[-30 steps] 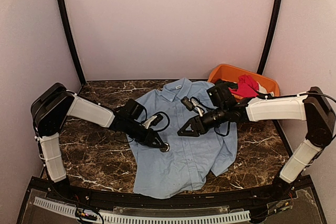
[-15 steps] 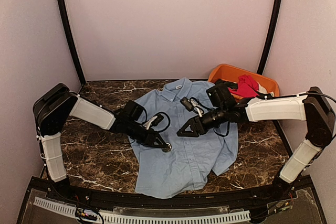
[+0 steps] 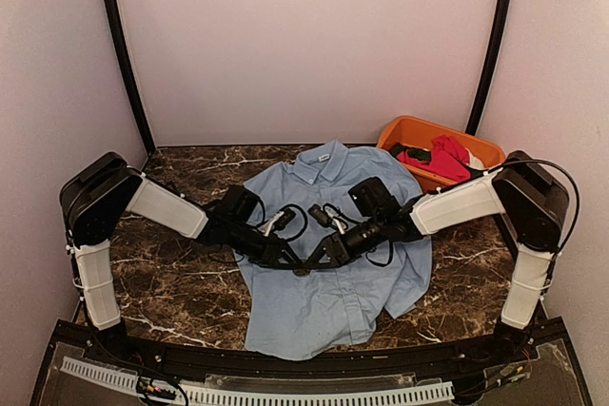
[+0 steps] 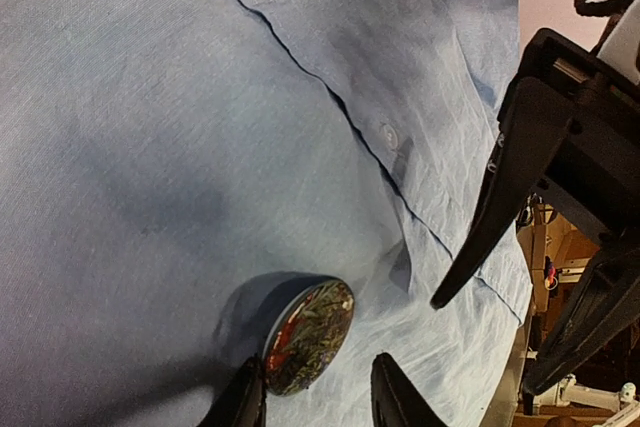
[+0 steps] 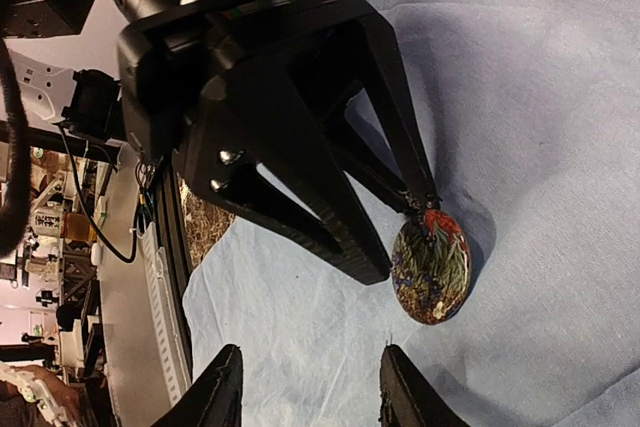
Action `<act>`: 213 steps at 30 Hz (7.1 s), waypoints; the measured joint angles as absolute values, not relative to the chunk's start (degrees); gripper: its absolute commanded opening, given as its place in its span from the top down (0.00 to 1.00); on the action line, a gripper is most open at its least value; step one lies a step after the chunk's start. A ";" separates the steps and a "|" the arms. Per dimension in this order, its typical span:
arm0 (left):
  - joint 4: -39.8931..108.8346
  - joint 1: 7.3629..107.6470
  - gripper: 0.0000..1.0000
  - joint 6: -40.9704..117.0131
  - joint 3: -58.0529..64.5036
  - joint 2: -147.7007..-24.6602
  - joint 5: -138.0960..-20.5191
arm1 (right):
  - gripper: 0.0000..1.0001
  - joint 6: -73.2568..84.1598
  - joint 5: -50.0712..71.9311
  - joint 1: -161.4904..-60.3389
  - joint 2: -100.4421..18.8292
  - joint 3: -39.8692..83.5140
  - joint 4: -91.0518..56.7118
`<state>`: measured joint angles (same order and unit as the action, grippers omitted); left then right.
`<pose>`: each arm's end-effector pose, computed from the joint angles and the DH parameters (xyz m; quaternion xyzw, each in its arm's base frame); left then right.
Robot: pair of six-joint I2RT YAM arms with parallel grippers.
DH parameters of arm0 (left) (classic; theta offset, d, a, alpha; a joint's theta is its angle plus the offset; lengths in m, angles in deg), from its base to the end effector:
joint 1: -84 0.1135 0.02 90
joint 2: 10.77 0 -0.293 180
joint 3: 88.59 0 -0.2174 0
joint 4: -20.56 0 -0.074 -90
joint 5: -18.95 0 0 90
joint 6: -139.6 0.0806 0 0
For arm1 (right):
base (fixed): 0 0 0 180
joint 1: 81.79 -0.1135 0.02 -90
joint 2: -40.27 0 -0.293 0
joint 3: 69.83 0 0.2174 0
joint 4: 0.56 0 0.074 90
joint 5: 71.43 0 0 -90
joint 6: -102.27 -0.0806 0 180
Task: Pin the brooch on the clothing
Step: Hold the brooch from the flattened clothing, then pick up the brooch from the flattened clothing, then pass from the right arm to the left
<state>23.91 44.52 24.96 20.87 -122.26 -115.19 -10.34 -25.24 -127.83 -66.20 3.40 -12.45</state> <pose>0.2622 -0.2887 0.1516 0.2550 0.8280 -0.4845 0.1212 0.2223 0.3109 0.1816 -0.3135 0.8108 0.4844 0.0980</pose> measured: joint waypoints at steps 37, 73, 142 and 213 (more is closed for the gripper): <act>31.19 43.34 0.88 28.15 18.21 -122.26 -106.95 | 0.54 -16.57 -20.72 -127.48 -73.57 6.72 -9.13; 20.06 43.36 0.95 20.63 21.09 -125.23 -113.37 | 0.81 -14.39 -18.73 -127.83 -71.47 4.05 -11.41; 51.69 29.83 0.27 67.69 19.08 -78.41 -64.89 | 1.00 81.94 29.12 -148.83 -42.51 -21.32 36.02; 42.57 24.00 0.96 87.07 19.98 -80.51 -82.36 | 0.98 58.33 14.28 -148.68 -34.51 -13.02 12.46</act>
